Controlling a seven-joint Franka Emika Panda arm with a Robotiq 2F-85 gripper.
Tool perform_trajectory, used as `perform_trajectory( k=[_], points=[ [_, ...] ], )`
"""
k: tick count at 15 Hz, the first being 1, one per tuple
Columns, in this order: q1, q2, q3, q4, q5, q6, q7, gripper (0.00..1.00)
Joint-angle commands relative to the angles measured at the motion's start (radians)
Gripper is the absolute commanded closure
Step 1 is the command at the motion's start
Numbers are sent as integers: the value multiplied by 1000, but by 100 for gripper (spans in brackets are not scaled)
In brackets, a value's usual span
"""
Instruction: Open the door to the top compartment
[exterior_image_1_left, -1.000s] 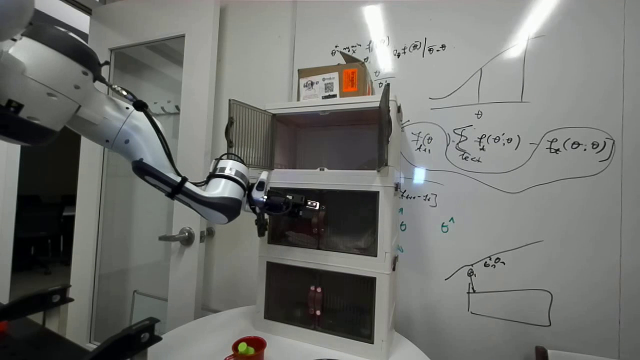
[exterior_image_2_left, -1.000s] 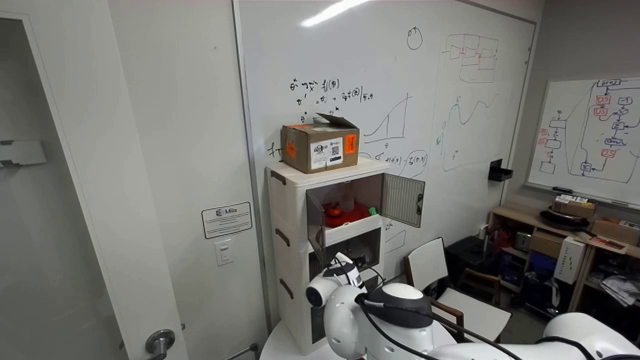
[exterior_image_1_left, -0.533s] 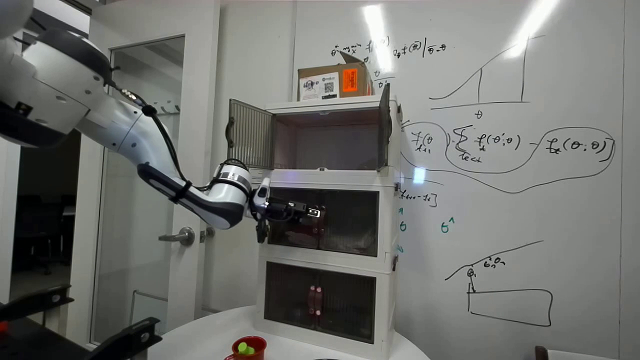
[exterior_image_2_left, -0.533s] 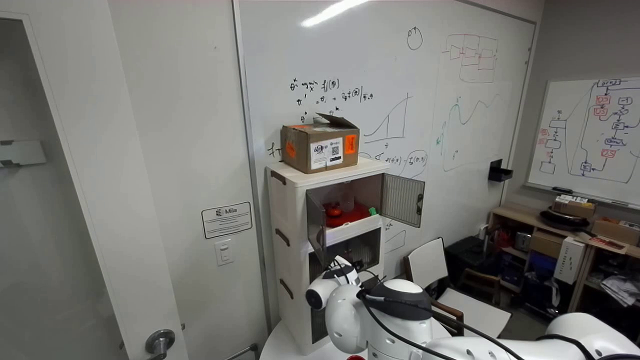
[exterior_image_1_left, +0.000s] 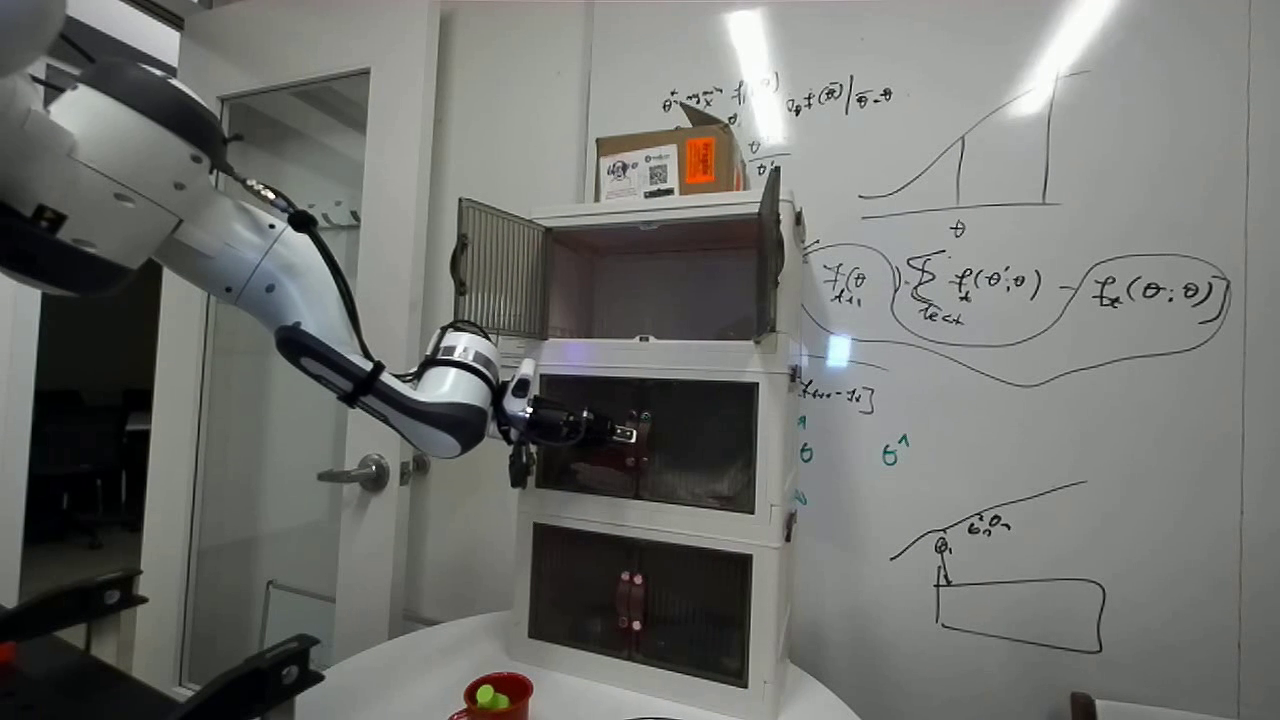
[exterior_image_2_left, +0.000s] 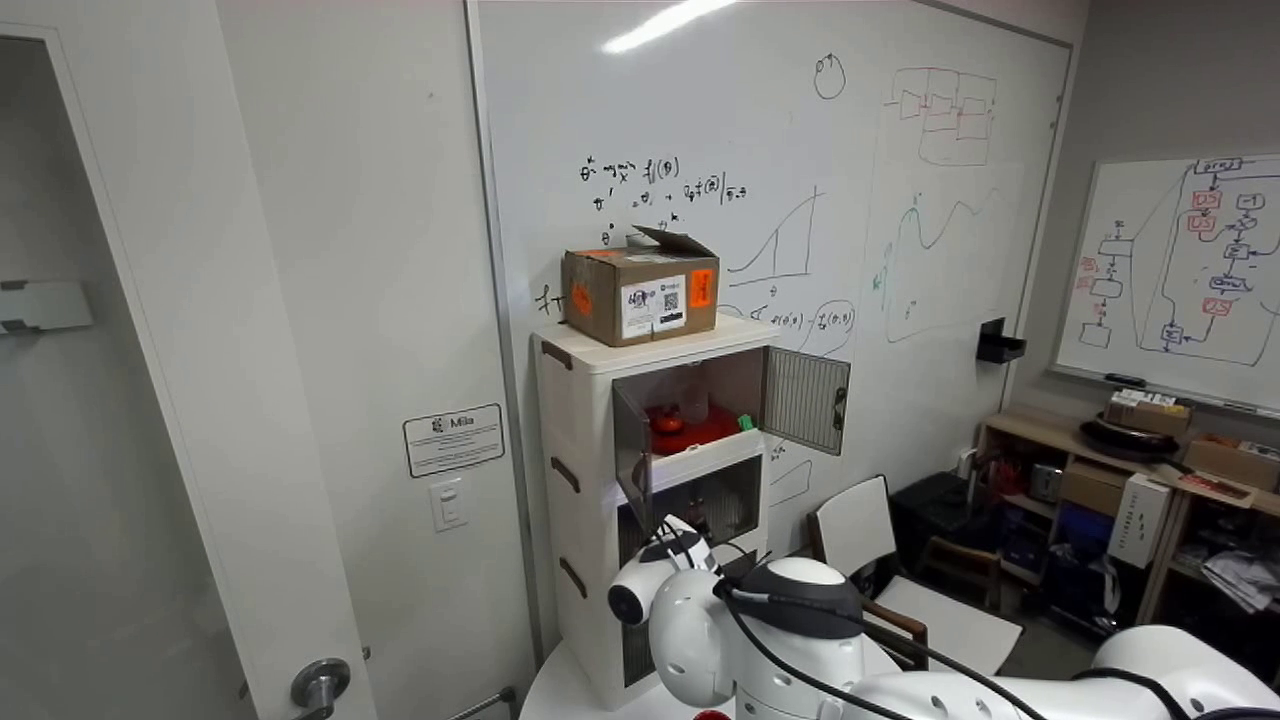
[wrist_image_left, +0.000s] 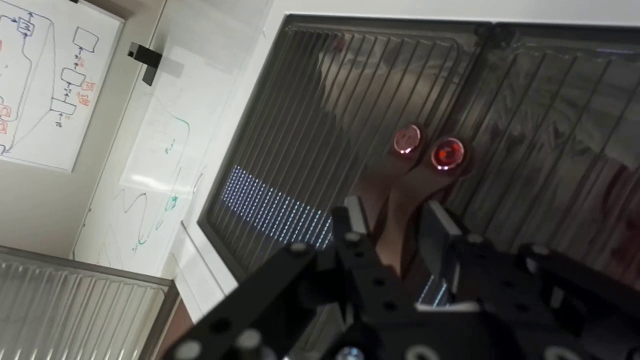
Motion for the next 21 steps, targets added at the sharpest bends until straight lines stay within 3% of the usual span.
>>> perform_trajectory(
  k=[1,10,17,18,19,21],
  points=[
    [-31,0,-2,30,-55,18,54,99],
    [31,3,-15,-39,-34,66,68,99],
    [141,28,-67,-200,-36,264,141,99],
    [189,-30,-111,-243,121,319,51,99],
    [181,26,-81,-259,6,312,135,99],
    [218,17,-91,-308,21,340,135,99]
  ],
)
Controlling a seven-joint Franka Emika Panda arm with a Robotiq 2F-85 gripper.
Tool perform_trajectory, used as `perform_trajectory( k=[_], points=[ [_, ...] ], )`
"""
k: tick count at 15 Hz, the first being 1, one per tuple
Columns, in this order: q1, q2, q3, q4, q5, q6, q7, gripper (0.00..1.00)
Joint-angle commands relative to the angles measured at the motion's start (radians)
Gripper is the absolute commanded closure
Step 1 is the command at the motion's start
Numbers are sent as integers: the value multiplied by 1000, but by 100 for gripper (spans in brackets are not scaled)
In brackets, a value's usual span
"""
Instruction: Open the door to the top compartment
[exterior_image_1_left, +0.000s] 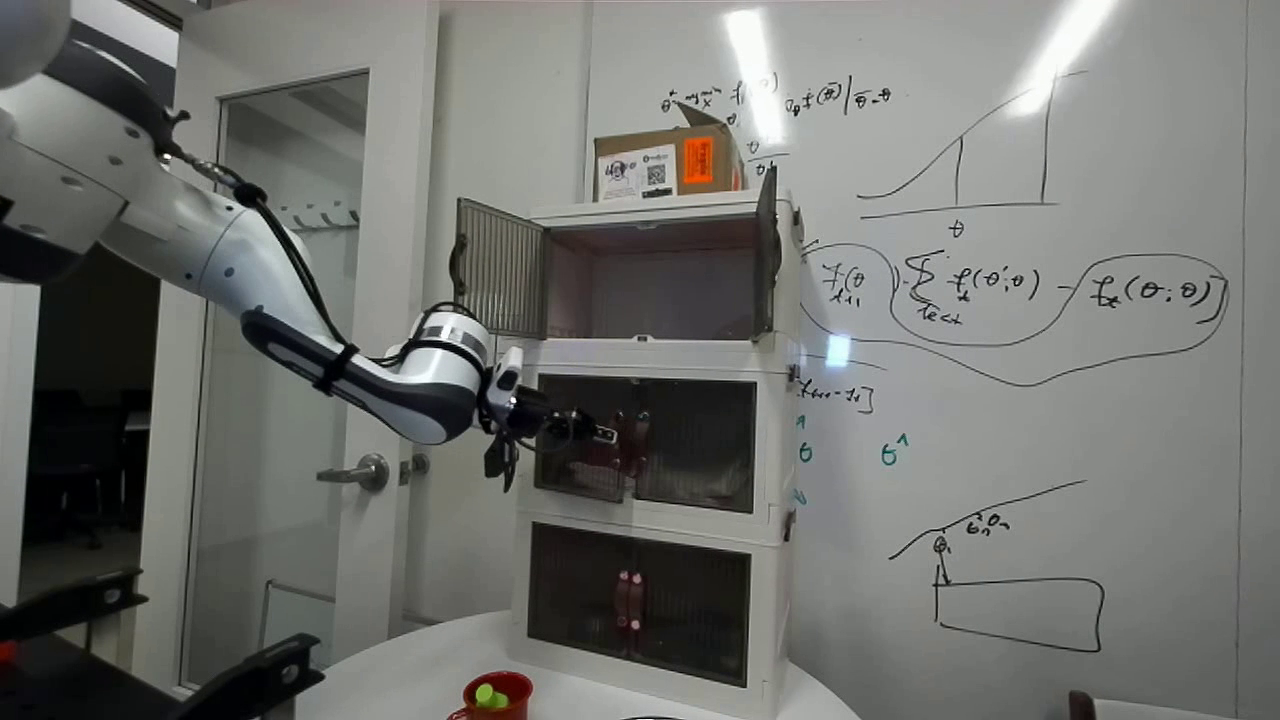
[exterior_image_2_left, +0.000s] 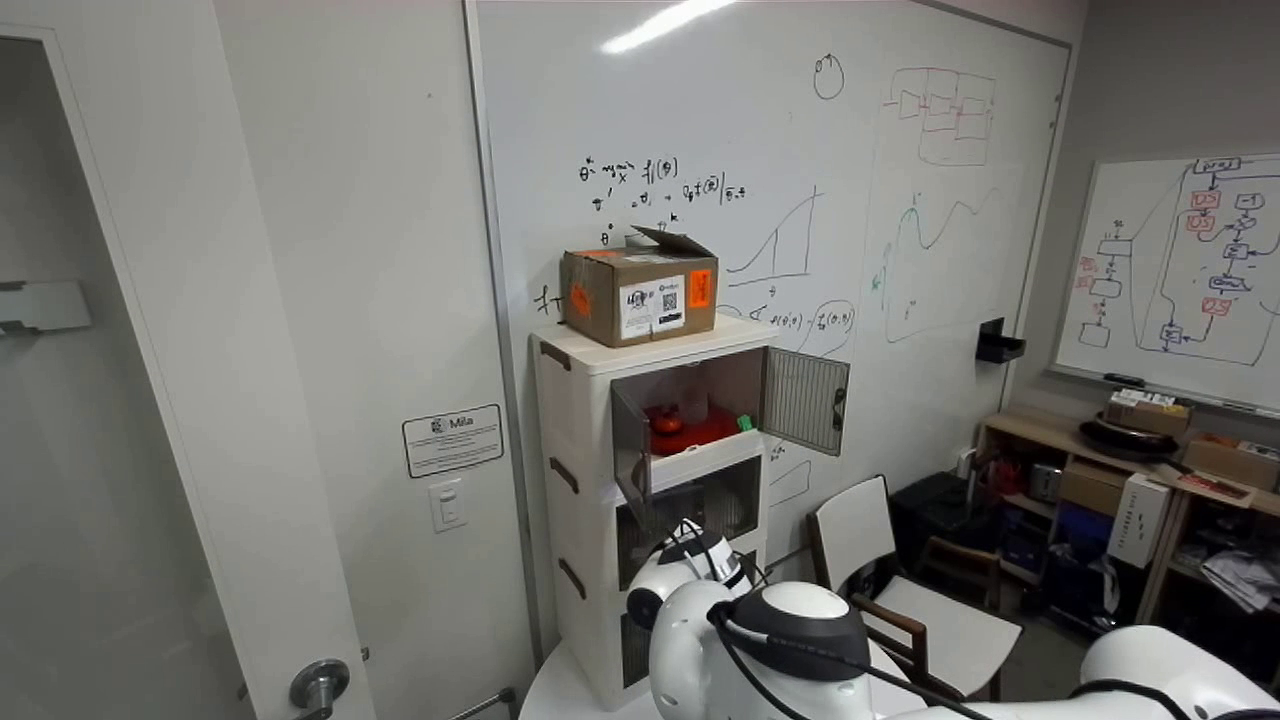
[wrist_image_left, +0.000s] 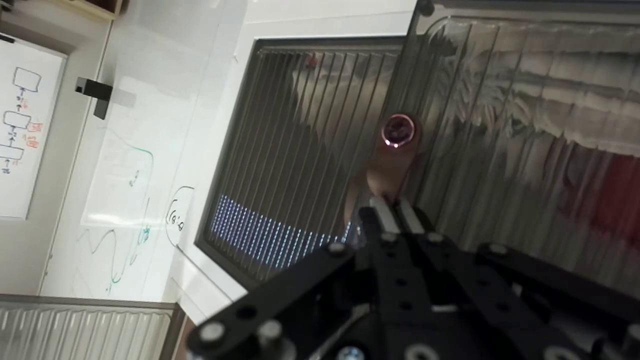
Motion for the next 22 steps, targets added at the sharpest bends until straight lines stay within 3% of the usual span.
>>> perform_trajectory(
  k=[1,2,3,4,11,12,13,17,22],
  points=[
    [94,10,-22,-92,-9,81,35,99],
    [106,10,-24,-107,-7,83,37,99],
    [140,-36,-43,-138,156,105,-80,72],
    [131,9,-29,-138,39,93,18,71],
    [212,3,-59,-163,56,172,2,20],
    [232,-26,-66,-184,215,212,-138,13],
    [231,-10,-65,-193,237,242,-181,5],
    [209,62,-70,-258,313,445,-473,0],
    [136,250,-23,-341,240,679,-779,0]
  ],
)
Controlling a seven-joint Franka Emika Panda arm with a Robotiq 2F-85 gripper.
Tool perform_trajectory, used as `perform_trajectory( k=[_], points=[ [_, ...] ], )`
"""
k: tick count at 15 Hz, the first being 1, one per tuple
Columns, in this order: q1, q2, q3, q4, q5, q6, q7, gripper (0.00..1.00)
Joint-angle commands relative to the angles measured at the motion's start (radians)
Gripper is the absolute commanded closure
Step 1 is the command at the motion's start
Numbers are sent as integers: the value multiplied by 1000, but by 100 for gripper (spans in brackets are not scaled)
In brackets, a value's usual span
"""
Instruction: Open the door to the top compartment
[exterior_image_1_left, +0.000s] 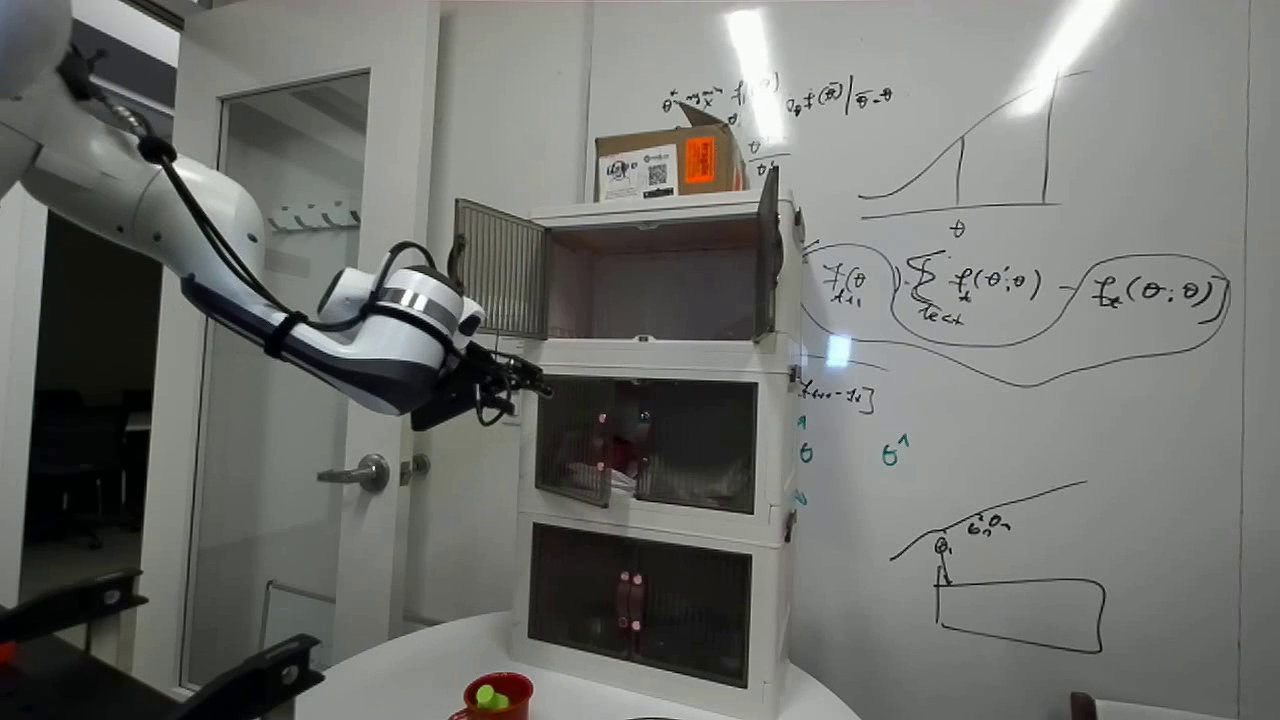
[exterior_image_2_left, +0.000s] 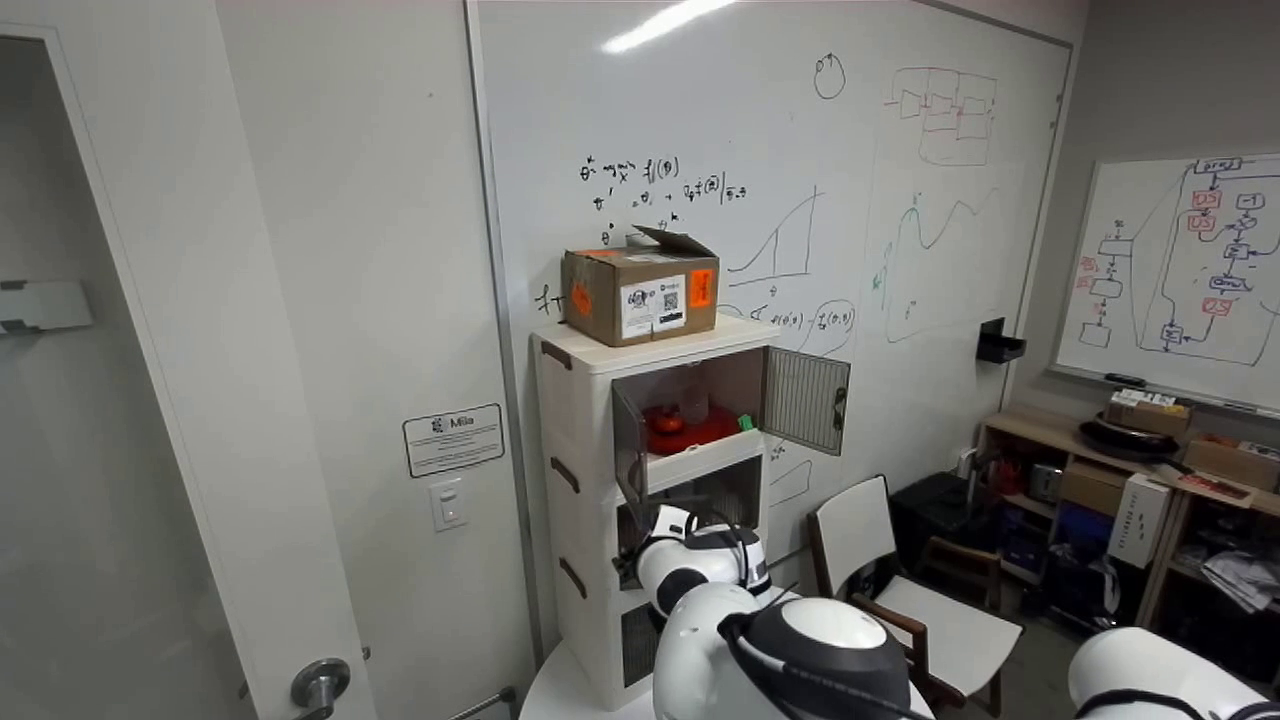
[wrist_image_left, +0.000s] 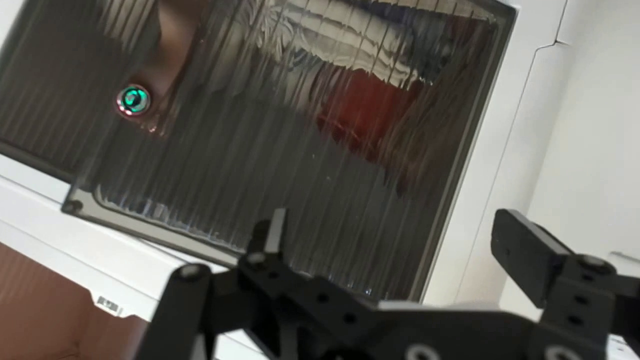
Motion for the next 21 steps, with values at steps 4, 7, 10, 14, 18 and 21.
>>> perform_trajectory(
  k=[4,7,10,14,18,21],
  points=[
    [-97,335,94,-126,-103,124,-436,0],
    [-116,443,73,-159,-282,116,-416,0],
    [-120,539,34,-176,-429,98,-409,0],
    [-197,680,67,-177,-352,41,-737,0],
    [-353,806,175,-141,-336,-1,-982,0],
    [-528,916,341,-106,-376,-30,-1032,0]
  ],
)
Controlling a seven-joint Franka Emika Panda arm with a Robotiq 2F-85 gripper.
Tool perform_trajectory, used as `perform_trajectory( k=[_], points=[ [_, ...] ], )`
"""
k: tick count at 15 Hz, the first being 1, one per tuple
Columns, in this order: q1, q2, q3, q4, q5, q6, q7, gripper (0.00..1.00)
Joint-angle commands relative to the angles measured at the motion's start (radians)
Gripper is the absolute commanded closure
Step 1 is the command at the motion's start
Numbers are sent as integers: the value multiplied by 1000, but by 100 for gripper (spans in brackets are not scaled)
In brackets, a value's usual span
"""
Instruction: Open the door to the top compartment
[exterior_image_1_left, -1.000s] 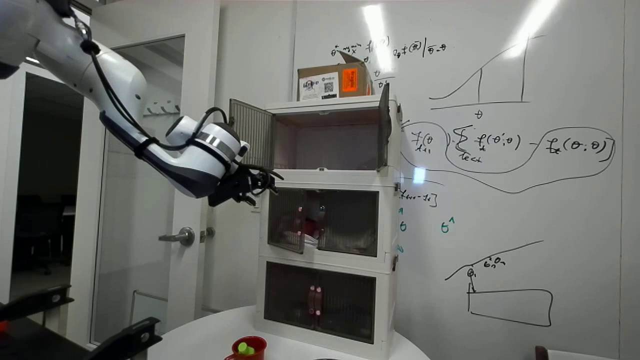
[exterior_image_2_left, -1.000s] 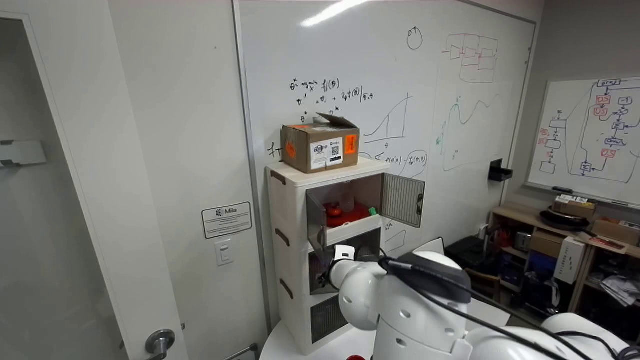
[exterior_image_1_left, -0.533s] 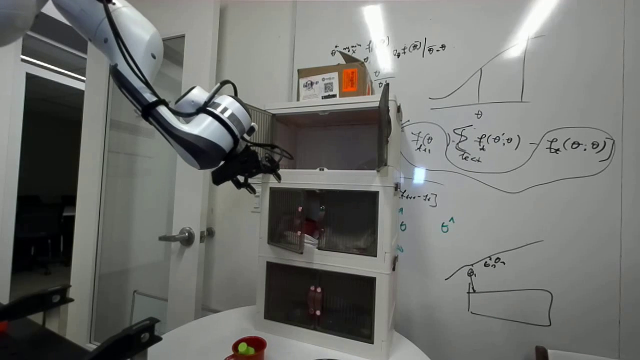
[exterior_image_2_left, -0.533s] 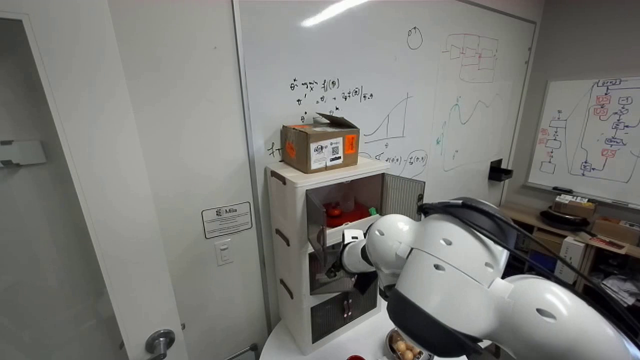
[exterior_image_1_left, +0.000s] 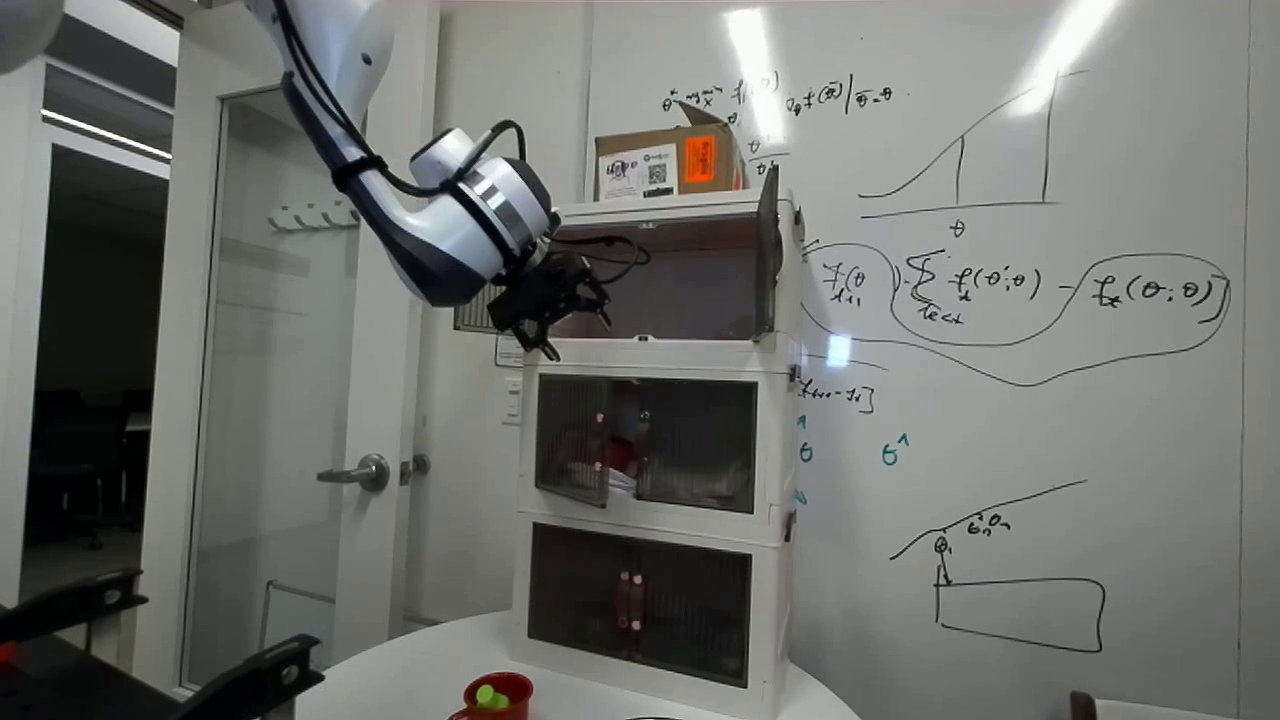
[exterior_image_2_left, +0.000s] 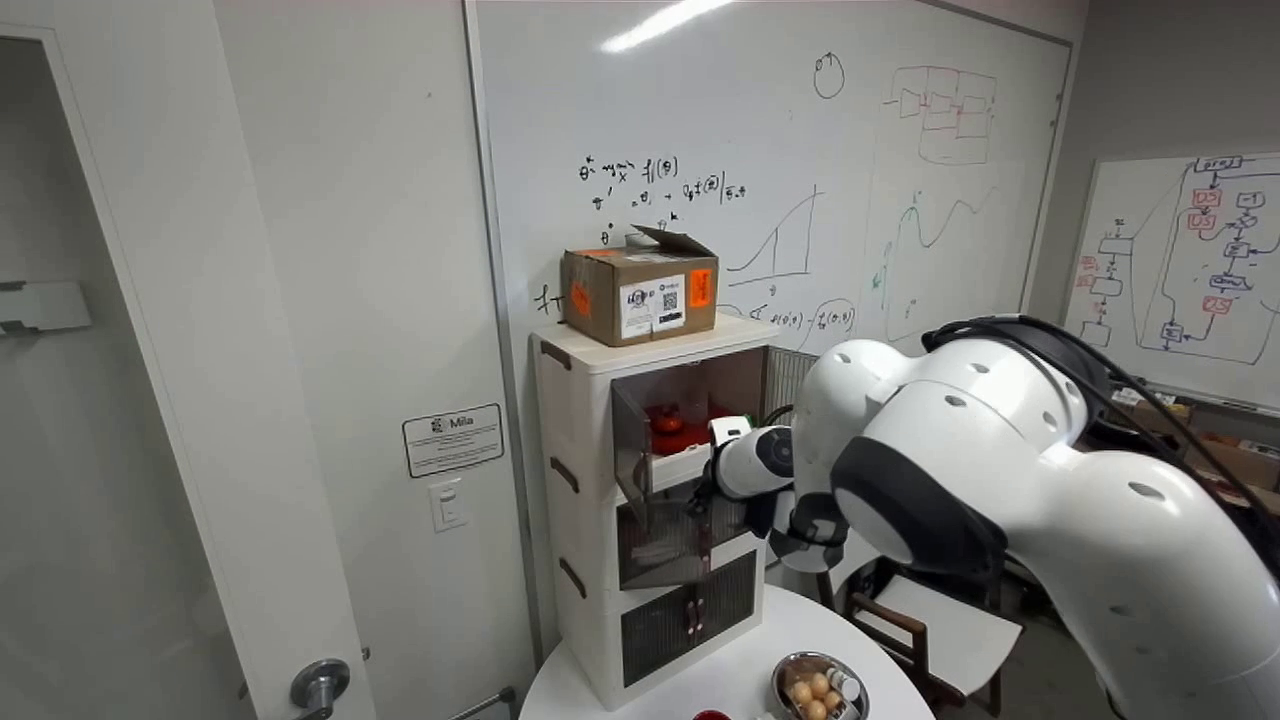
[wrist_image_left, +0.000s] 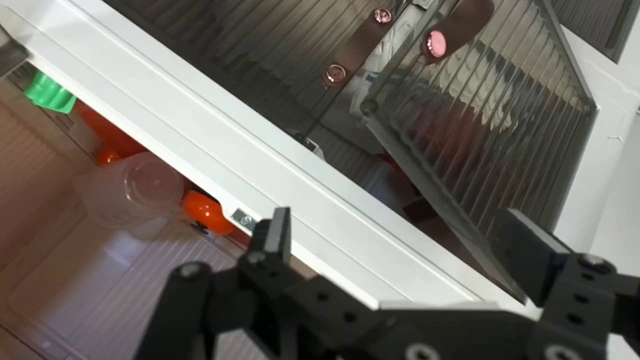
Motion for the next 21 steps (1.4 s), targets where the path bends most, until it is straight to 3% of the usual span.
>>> perform_trajectory(
  k=[1,4,5,6,11,21],
  points=[
    [-223,140,202,62,-134,-37,-8,0],
    [-396,167,365,92,-259,-4,23,0],
    [-292,139,261,58,-309,36,103,0],
    [-314,128,273,68,-358,45,136,0],
    [-292,29,203,123,-567,128,347,0],
    [-286,-182,46,319,-654,232,645,0]
  ],
)
